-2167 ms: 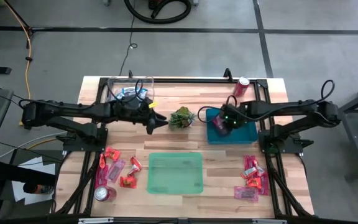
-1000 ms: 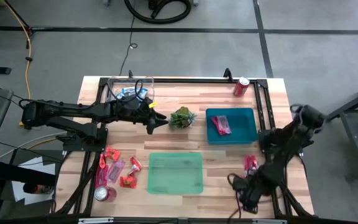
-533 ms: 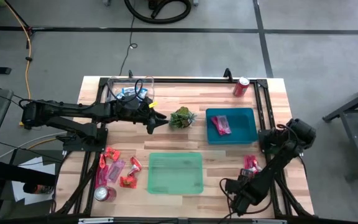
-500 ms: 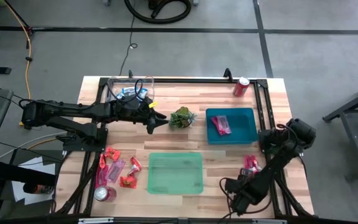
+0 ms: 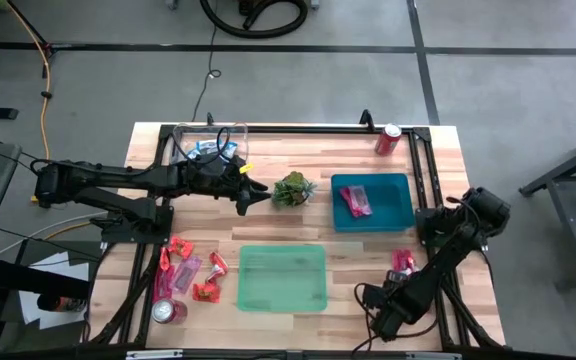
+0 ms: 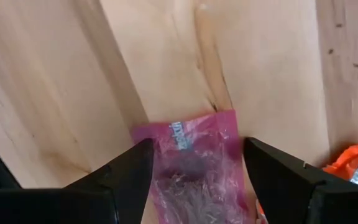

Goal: Sort candy
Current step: Put the red candy into the blue bin

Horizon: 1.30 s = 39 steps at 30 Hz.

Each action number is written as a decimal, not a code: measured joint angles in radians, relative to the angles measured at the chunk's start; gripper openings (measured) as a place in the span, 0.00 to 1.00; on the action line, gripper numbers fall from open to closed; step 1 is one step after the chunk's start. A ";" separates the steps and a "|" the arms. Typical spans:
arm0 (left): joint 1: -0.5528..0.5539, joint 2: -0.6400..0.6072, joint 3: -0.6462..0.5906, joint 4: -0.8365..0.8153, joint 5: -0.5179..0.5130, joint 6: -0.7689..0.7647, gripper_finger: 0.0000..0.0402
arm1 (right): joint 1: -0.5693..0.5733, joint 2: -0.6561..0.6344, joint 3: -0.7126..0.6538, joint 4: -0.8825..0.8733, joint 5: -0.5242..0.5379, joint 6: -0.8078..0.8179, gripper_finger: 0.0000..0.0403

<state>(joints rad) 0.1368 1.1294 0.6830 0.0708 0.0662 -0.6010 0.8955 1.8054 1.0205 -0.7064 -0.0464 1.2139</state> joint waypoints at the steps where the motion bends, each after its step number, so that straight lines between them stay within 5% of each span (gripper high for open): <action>1: 0.000 0.000 0.000 0.000 0.000 0.000 0.41 | 0.000 0.000 -0.006 -0.001 0.002 0.015 0.61; 7: 0.000 0.000 0.000 0.000 0.000 0.002 0.41 | -0.021 0.002 -0.016 -0.015 -0.012 -0.005 0.50; 14: 0.000 0.000 0.000 0.000 0.000 0.002 0.41 | -0.067 0.003 -0.019 -0.017 -0.050 -0.051 0.04; 19: 0.000 0.000 0.000 0.002 0.000 -0.001 0.41 | -0.116 -0.043 0.008 -0.052 -0.026 -0.120 0.02; 26: 0.000 0.000 0.000 0.010 0.001 -0.016 0.41 | -0.229 -0.298 0.031 -0.178 0.121 -0.186 0.01; 34: 0.000 0.000 0.000 0.063 0.001 -0.014 0.41 | -0.389 -0.604 0.027 -0.211 0.582 -0.166 0.00; 39: 0.000 0.000 0.000 0.075 0.001 -0.007 0.41 | -0.489 -0.692 0.027 -0.183 0.714 -0.257 0.00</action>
<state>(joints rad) 0.1364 1.1294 0.6830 0.1454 0.0669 -0.6084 0.4068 1.1135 1.0477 -0.8897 0.6674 0.9569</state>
